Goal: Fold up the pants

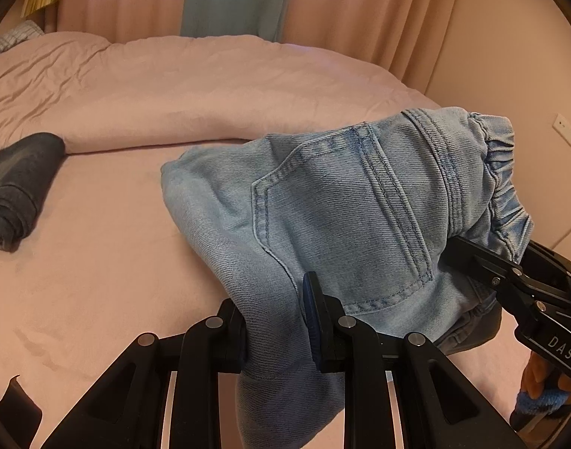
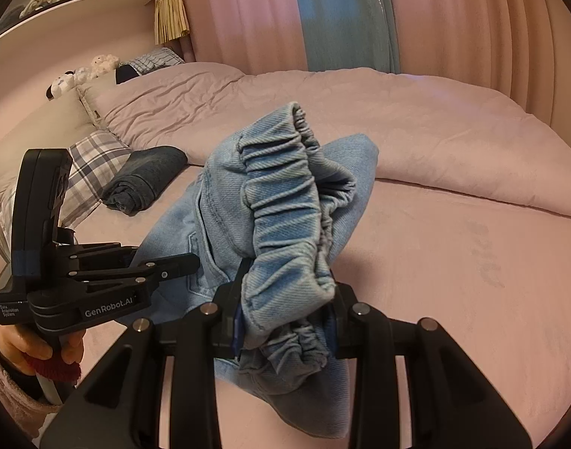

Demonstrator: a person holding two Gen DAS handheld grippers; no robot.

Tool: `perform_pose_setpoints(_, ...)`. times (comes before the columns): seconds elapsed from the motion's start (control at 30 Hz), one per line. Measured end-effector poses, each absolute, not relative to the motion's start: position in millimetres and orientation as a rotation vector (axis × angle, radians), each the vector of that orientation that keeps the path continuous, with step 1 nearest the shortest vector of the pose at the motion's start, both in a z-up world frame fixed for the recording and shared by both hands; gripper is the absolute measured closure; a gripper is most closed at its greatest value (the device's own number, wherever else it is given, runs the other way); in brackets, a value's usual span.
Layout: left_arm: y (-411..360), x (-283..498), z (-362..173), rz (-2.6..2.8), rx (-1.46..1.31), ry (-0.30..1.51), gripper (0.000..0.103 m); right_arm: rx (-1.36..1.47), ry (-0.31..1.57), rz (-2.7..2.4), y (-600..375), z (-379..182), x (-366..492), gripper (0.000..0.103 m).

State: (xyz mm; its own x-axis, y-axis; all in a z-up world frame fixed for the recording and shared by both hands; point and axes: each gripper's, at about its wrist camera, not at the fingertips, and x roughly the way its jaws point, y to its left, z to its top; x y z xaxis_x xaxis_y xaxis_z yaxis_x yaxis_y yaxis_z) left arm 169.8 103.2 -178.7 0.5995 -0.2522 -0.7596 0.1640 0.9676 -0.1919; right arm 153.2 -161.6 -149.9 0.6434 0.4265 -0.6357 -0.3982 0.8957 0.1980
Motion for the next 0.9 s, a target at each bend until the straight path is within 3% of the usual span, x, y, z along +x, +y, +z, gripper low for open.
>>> perform_pose_setpoints(0.9, 82.6, 201.3, -202.9, -0.214, -0.114, 0.983, 0.081, 0.046, 0.820, 0.448, -143.8, -187.7, 198.3, 0.070)
